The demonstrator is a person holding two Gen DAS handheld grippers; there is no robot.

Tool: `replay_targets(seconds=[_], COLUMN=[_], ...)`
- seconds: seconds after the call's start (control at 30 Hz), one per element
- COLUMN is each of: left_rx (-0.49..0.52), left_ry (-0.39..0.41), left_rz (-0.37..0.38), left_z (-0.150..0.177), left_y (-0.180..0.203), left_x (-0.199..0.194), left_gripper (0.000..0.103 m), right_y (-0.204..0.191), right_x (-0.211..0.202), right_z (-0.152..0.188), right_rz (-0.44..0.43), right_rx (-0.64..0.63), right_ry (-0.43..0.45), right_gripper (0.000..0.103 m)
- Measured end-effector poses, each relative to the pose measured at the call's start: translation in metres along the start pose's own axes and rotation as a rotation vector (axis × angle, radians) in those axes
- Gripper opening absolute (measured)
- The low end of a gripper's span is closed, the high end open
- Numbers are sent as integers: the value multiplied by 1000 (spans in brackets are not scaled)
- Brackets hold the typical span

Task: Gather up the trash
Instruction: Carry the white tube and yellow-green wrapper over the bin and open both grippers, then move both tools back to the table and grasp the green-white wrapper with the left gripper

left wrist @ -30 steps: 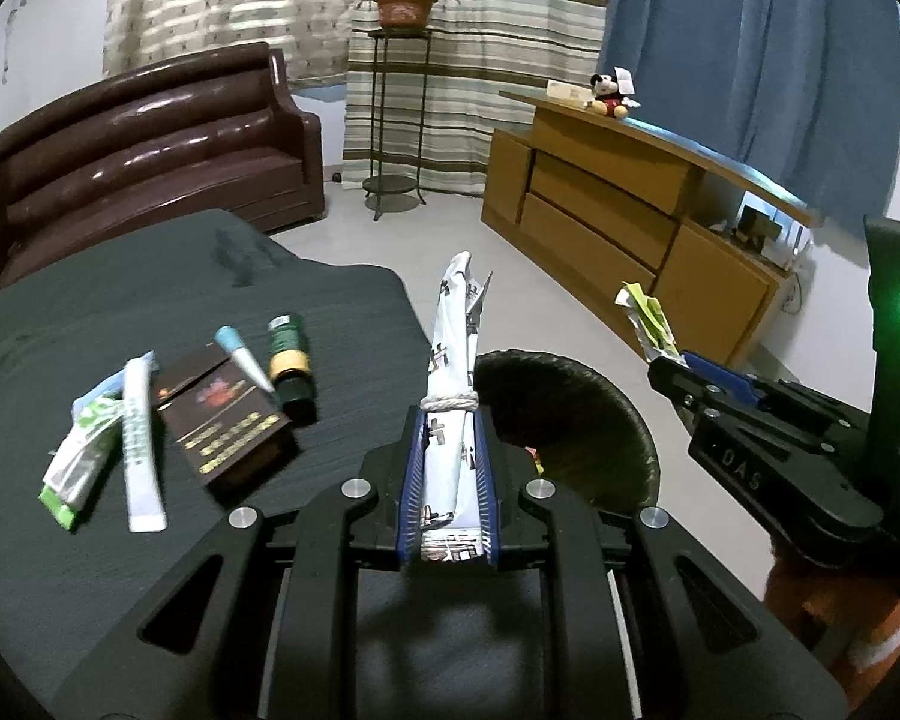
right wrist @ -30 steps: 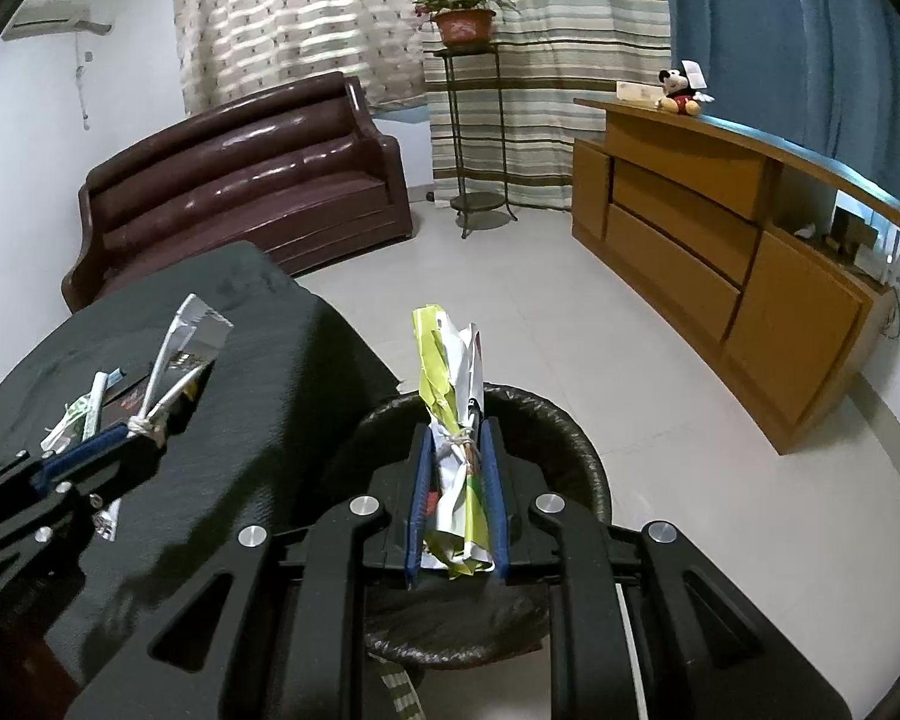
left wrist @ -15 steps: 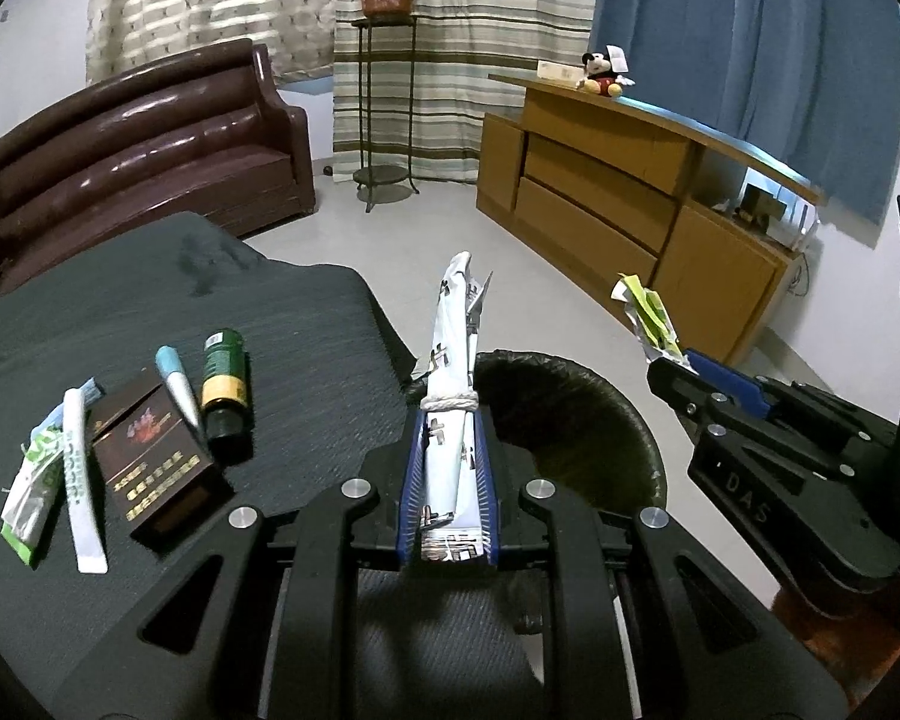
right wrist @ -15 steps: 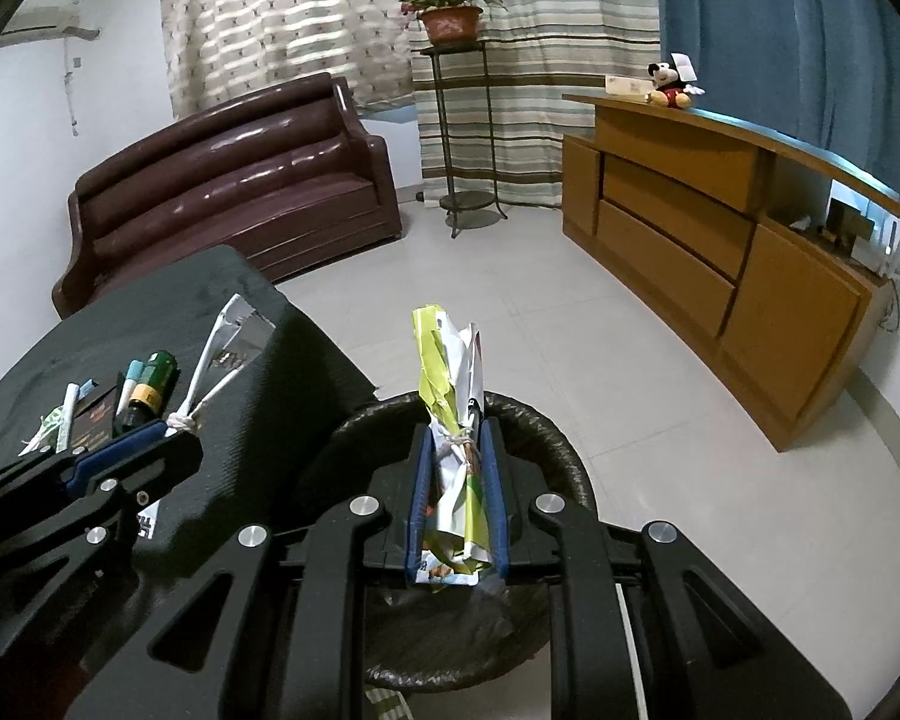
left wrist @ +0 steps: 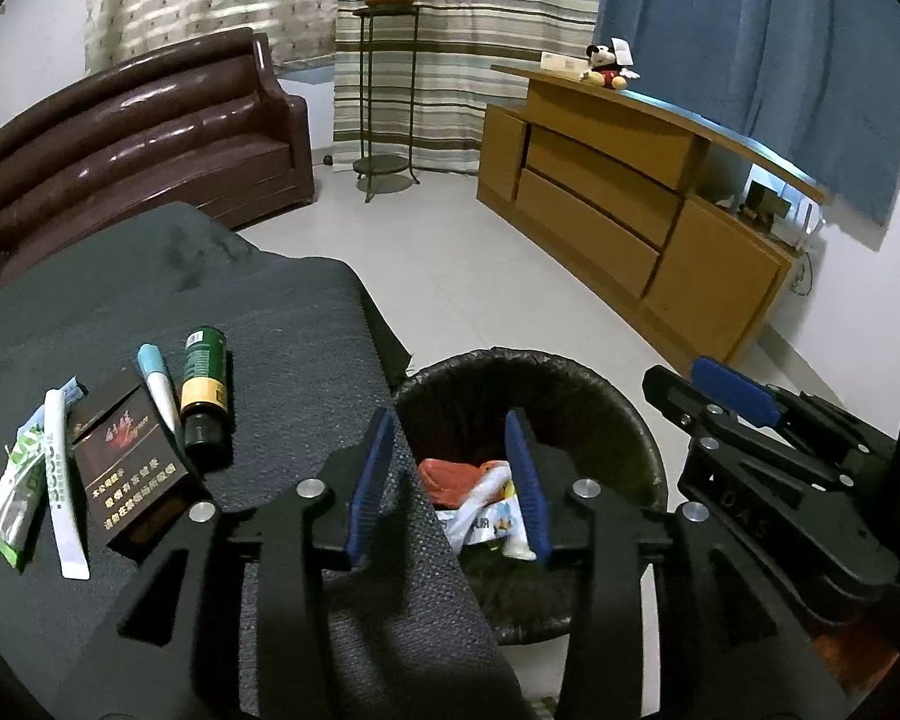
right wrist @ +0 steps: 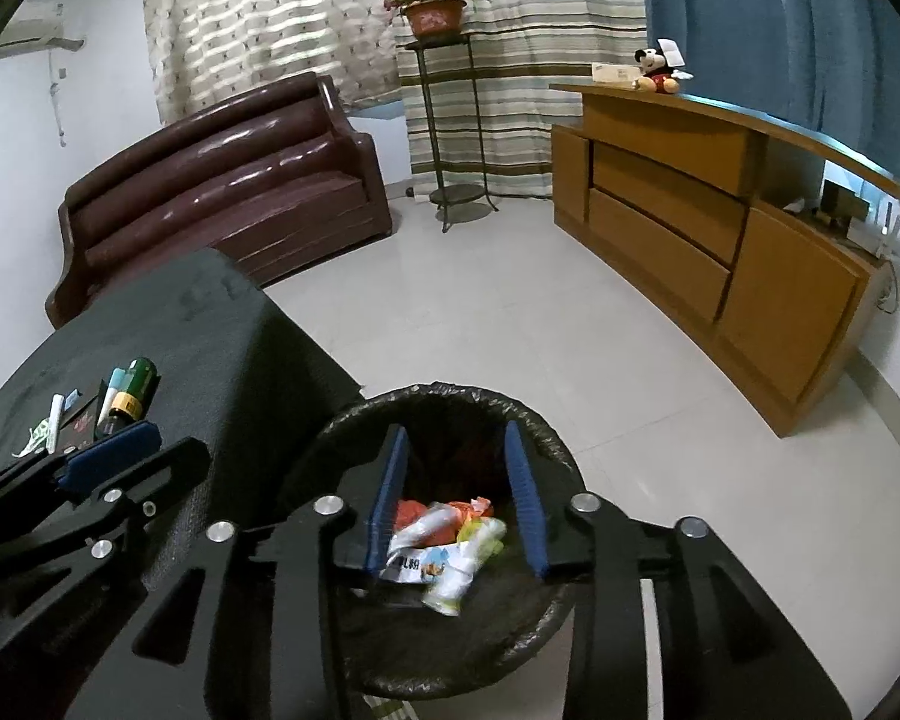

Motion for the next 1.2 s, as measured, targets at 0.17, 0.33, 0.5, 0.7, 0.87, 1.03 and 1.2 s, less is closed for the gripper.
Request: replay_targets(seconds=[0.17,0.33,0.5,0.7,0.87,1.03,1.2], left_rx=[-12,-22,-34,-69,-112,-152,-181], left_ry=[17,31,49,71,79,82,62], left_rz=[-7,-40,-92,-181,-237,-282,-308], left_z=[0,3,9,18,25,34,42], left_y=[-6,-20,-42,-87,-121,-153,-182], left_x=[-12,-30,-53,-86,-104,-119,-125], left_gripper=[51,55,56,60,60,60,60], right_y=[-1,-12,-31,-63,-85,-108,-122], right_x=[-6,-14,-19,-26,-30,-35,-36], right_z=[-2,-3,1,10,16,21,22], right_rz=[1,-19,-62,-106,-125,-142,-163], right_rx=[1,1,-9,-47,-87,-136,-150], right_ry=[20,50,46,13,-7,-23,-44], right_gripper=[62,78,78,78,78,78,78])
Point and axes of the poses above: each gripper's, at about its wrist camera, not at the fingertips, and x roughly the way its jaws point, y to its right, z to its underside, the point moved 8 cm from there along x, roughly the way its jaws point, and after that the axes turned 11 degrees about z, right-handed, at the moved point
